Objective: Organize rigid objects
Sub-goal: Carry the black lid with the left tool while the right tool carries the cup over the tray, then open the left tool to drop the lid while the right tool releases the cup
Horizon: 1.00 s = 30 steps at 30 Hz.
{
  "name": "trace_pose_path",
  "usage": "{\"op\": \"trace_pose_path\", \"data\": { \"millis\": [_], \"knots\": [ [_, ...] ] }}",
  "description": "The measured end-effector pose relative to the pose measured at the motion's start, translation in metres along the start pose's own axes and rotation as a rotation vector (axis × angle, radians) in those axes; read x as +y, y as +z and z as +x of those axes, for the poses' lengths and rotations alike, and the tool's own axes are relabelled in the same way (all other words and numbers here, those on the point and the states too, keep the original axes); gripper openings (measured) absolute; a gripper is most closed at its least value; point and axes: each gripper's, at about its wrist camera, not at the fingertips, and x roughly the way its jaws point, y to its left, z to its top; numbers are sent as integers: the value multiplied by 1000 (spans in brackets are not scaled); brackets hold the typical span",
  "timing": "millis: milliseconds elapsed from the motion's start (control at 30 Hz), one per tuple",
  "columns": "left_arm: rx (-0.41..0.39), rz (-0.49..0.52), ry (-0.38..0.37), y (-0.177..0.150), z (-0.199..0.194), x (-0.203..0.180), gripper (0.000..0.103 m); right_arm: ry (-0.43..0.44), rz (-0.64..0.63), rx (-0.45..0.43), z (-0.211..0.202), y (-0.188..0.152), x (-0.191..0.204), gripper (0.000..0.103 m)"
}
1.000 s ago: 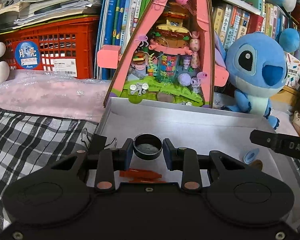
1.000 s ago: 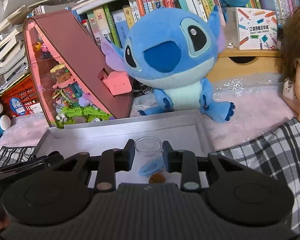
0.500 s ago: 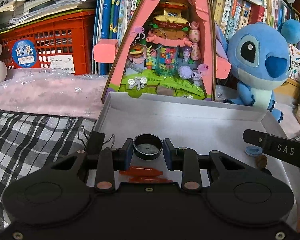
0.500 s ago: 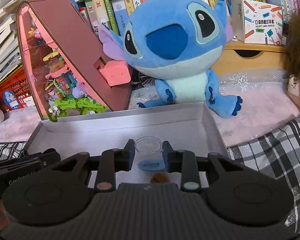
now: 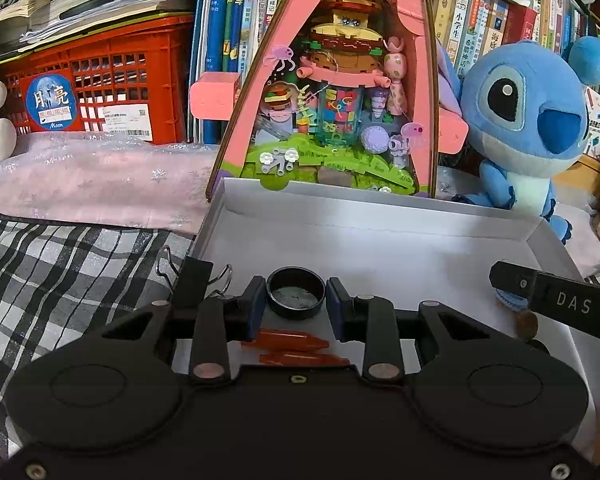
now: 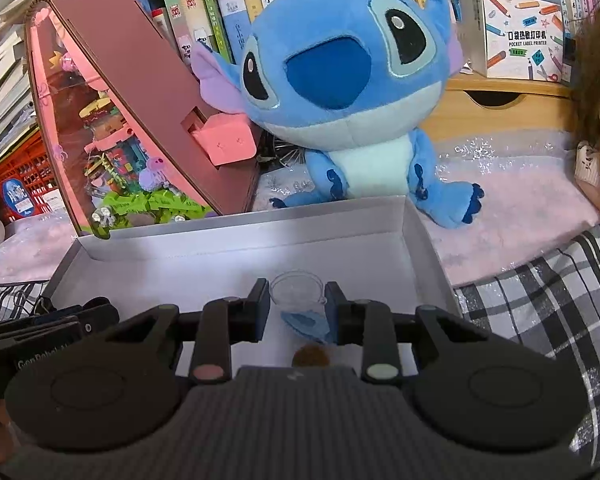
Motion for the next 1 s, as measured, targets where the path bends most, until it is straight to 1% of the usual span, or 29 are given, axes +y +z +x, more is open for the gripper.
{"op": "trace_pose_path", "data": {
  "millis": [133,267,333,400,467,633,800,900,1000],
  "knots": [
    [0,-4,0,0,0,1,32,-2,4,4,1,0,0,39],
    [1,-4,4,0,0,1,39,-3,15,6,1,-1,-2,40],
    [1,-6,2,0,0,1,40,-3,20,6,1,-1,-3,43],
    [1,-10,-1,0,0,2,42,-4,24,5,1,-1,-3,50],
    [1,-14,-1,0,0,2,44,-4,24,3,0,-1,-3,54],
    [0,-12,-3,0,-1,2,47,-6,27,-1,0,-1,-3,57],
    [-6,-18,-10,-1,-4,3,51,-7,36,-5,-1,-2,-4,61],
    [-10,-27,-25,-1,-6,4,53,-7,41,-8,-2,-2,-5,66],
    [-19,-18,-32,-2,-11,3,58,-11,43,-17,-5,-3,-6,72]
  ]
}}
